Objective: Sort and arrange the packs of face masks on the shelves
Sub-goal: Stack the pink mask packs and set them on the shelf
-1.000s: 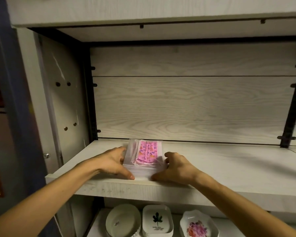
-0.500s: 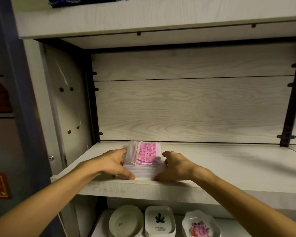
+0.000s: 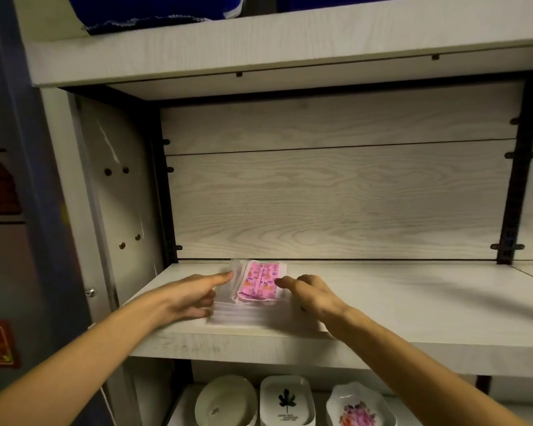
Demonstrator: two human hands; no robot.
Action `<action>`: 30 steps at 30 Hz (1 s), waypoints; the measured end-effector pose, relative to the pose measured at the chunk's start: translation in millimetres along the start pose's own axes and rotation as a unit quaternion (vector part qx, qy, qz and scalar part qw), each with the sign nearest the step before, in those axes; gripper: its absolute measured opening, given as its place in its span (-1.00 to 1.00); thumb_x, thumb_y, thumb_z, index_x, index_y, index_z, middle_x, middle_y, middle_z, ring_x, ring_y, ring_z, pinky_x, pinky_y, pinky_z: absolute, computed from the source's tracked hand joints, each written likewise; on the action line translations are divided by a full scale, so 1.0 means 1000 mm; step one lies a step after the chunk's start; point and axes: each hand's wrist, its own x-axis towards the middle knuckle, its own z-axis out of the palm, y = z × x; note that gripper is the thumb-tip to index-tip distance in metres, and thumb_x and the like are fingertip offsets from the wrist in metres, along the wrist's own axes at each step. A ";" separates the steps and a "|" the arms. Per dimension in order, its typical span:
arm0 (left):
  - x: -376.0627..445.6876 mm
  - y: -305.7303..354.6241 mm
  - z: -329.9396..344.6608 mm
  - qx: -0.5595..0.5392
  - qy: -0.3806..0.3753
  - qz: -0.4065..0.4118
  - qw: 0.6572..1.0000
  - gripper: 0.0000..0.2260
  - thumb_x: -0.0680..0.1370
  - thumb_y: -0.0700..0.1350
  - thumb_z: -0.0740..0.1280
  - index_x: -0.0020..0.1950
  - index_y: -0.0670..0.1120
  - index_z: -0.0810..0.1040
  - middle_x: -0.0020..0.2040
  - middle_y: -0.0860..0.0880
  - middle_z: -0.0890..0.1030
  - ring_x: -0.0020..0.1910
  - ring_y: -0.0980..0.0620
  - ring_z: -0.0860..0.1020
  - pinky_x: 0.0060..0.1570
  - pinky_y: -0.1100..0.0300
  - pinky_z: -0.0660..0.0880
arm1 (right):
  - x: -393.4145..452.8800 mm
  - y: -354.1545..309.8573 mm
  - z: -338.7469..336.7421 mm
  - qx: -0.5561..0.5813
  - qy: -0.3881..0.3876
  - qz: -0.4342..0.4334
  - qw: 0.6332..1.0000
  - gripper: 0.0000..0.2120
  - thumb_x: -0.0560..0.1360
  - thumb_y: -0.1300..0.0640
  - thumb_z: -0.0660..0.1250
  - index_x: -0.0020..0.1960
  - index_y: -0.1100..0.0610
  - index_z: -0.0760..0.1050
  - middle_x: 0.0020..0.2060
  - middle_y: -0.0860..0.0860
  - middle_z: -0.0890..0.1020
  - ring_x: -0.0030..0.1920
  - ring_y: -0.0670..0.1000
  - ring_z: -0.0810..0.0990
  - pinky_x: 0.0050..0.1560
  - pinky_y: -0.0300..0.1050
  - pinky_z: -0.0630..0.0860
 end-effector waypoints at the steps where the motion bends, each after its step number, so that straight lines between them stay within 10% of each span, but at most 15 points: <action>1: 0.000 0.000 0.003 -0.025 0.003 -0.005 1.000 -0.09 0.35 0.29 0.50 0.55 -0.13 0.29 0.45 -0.22 0.42 0.37 -0.15 0.48 0.41 -0.05 0.41 | 0.001 0.001 0.002 0.008 0.004 0.001 1.000 -0.42 0.56 -0.22 0.31 0.36 0.21 0.39 0.09 0.07 0.53 -0.10 -0.03 0.50 -0.23 -0.18 0.42; 9: -0.010 0.005 0.005 0.008 0.005 -0.036 0.999 -0.72 0.58 0.16 0.28 -0.01 -0.06 0.51 0.02 -0.11 0.63 0.05 -0.04 0.62 0.13 0.03 0.57 | 0.006 -0.013 0.023 0.041 -0.006 0.013 0.999 -0.64 0.60 -0.05 0.30 0.23 0.20 0.39 0.04 0.12 0.60 -0.05 0.07 0.60 -0.10 -0.01 0.58; 15: -0.020 0.001 -0.003 0.013 0.079 -0.041 0.996 -0.35 0.57 0.25 0.27 0.52 -0.13 0.32 0.46 -0.21 0.41 0.20 -0.11 0.54 0.23 0.01 0.50 | 0.003 -0.011 0.020 0.054 0.007 0.013 0.998 -0.48 0.58 -0.12 0.29 0.34 0.25 0.40 0.18 0.18 0.58 0.06 0.10 0.57 0.13 0.06 0.55; 21: -0.037 0.022 0.045 0.177 0.202 0.130 0.955 -0.58 0.64 0.17 0.21 0.42 0.01 0.47 0.43 -0.01 0.49 0.34 0.00 0.45 0.28 0.11 0.35 | -0.050 0.030 -0.060 -0.181 0.097 -0.134 0.970 -0.46 0.65 -0.06 0.21 0.54 0.19 0.29 0.47 0.13 0.42 0.43 0.13 0.42 0.42 -0.01 0.35; 26: -0.060 0.047 0.168 0.364 0.138 0.217 0.895 -0.43 0.65 0.26 0.11 0.59 0.01 0.24 0.59 0.00 0.25 0.54 -0.02 0.25 0.49 0.05 0.21 | -0.107 0.081 -0.149 -0.430 0.108 -0.146 0.884 -0.40 0.67 -0.22 0.00 0.58 0.11 0.17 0.56 0.06 0.25 0.60 0.08 0.08 0.54 0.03 0.13; 30: -0.080 0.067 0.285 0.440 0.071 0.266 0.855 -0.37 0.65 0.29 0.01 0.65 0.04 0.01 0.66 0.01 -0.02 0.62 0.00 0.01 0.54 0.09 0.00 | -0.176 0.128 -0.217 -0.431 0.078 -0.122 0.890 -0.26 0.63 -0.32 -0.03 0.63 0.13 0.04 0.62 0.04 0.10 0.62 0.05 -0.05 0.59 -0.02 -0.03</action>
